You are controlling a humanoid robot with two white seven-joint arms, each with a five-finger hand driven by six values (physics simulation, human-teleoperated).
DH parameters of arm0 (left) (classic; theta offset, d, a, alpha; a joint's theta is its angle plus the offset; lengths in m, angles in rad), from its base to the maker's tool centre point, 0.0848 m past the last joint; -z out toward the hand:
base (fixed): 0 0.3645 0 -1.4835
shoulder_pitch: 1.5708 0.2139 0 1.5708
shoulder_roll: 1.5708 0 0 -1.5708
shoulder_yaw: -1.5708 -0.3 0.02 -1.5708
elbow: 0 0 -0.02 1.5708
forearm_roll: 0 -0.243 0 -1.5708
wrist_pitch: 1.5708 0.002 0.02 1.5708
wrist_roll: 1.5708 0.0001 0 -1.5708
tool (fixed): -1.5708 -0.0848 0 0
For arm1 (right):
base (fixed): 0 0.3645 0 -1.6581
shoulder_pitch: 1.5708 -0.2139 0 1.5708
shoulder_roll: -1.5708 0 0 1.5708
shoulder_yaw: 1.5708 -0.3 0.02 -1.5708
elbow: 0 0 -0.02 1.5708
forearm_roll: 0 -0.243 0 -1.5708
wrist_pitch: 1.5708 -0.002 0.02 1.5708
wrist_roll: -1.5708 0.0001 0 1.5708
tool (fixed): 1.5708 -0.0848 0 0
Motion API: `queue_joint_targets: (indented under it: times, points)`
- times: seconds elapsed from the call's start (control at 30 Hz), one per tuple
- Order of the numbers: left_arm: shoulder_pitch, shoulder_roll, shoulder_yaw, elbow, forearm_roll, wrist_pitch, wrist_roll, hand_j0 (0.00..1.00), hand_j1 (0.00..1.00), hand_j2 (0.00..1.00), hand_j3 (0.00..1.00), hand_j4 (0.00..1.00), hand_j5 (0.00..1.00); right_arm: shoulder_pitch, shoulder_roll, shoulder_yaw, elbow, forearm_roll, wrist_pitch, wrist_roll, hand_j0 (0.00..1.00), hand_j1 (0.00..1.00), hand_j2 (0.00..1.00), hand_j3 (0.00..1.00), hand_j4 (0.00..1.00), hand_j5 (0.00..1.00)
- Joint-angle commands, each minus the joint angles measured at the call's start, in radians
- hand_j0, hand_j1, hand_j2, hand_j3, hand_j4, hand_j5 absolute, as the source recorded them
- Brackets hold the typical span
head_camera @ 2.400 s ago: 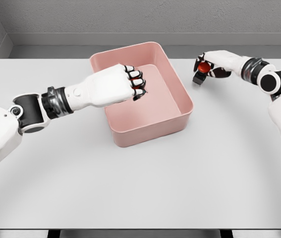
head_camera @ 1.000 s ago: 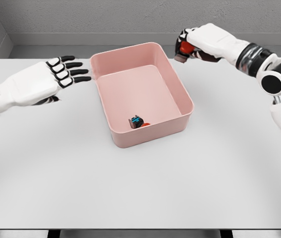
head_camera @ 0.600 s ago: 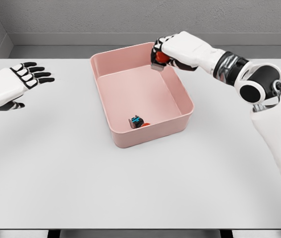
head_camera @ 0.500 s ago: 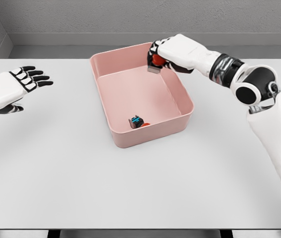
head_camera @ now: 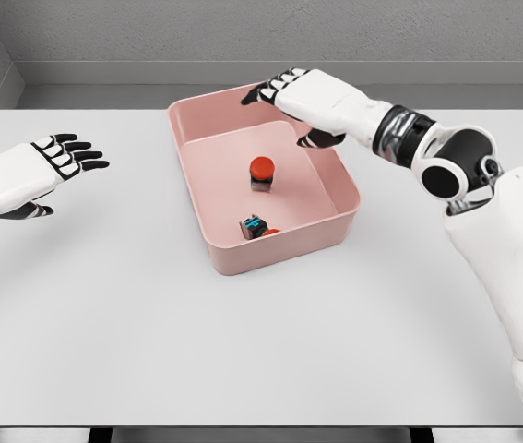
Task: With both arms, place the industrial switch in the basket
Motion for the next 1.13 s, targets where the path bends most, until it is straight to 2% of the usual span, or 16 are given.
queue_joint_targets:
  times: [0.0, 0.07, 0.1, 0.27, 0.43, 0.53, 0.73, 0.9, 0.97, 1.1]
  points:
    - [0.0, 0.0, 0.001, 0.0, 0.006, -0.001, 0.0, 1.0, 1.0, 1.0, 1.0, 1.0, 1.0, 0.0, 0.001, -0.002, 0.003, -0.003, 0.001, -0.001, 1.0, 1.0, 1.0, 1.0, 1.0, 1.0]
    - [0.0, 0.0, 0.001, 0.0, 0.005, -0.001, 0.0, 1.0, 1.0, 1.0, 1.0, 1.0, 1.0, 0.0, -0.015, -0.01, 0.01, -0.004, 0.003, -0.001, 1.0, 1.0, 1.0, 1.0, 1.0, 1.0]
    - [0.0, 0.002, 0.001, 0.0, 0.005, -0.001, 0.0, 1.0, 1.0, 1.0, 1.0, 1.0, 1.0, 0.008, -0.03, -0.048, 0.016, -0.006, 0.003, -0.001, 1.0, 1.0, 1.0, 1.0, 1.0, 1.0]
    - [0.0, 0.002, 0.001, 0.0, 0.006, -0.001, 0.0, 1.0, 1.0, 1.0, 1.0, 1.0, 1.0, 0.104, -0.164, -0.226, 0.02, -0.016, 0.0, -0.001, 1.0, 1.0, 1.0, 1.0, 1.0, 1.0]
    - [0.0, 0.002, 0.001, 0.0, 0.006, -0.001, 0.0, 1.0, 1.0, 1.0, 1.0, 1.0, 1.0, 0.189, -0.239, -0.327, 0.008, -0.082, -0.011, -0.001, 1.0, 1.0, 1.0, 1.0, 1.0, 1.0]
    - [0.0, 0.002, 0.001, 0.0, 0.006, -0.001, -0.002, 1.0, 1.0, 1.0, 1.0, 1.0, 1.0, 0.239, -0.256, -0.376, 0.008, -0.082, -0.016, -0.001, 1.0, 1.0, 1.0, 1.0, 1.0, 1.0]
    - [0.0, 0.002, 0.001, 0.0, 0.006, -0.001, -0.002, 1.0, 1.0, 1.0, 1.0, 1.0, 1.0, 0.287, -0.259, -0.401, 0.01, -0.082, -0.016, -0.001, 1.0, 1.0, 1.0, 1.0, 1.0, 1.0]
    - [0.0, 0.002, 0.001, 0.0, 0.006, -0.001, -0.002, 1.0, 1.0, 1.0, 1.0, 1.0, 1.0, 0.353, -0.259, -0.407, -0.004, -0.082, -0.02, -0.001, 1.0, 1.0, 1.0, 1.0, 1.0, 1.0]
    - [0.0, 0.002, 0.001, 0.0, 0.006, -0.001, -0.002, 1.0, 1.0, 1.0, 1.0, 1.0, 1.0, 0.359, -0.259, -0.415, -0.027, -0.087, -0.019, -0.001, 1.0, 1.0, 1.0, 1.0, 1.0, 1.0]
    - [0.0, 0.002, 0.001, 0.0, 0.006, -0.001, -0.002, 1.0, 1.0, 1.0, 1.0, 1.0, 1.0, 0.371, -0.259, -0.421, -0.021, -0.087, -0.017, -0.001, 1.0, 1.0, 1.0, 1.0, 1.0, 1.0]
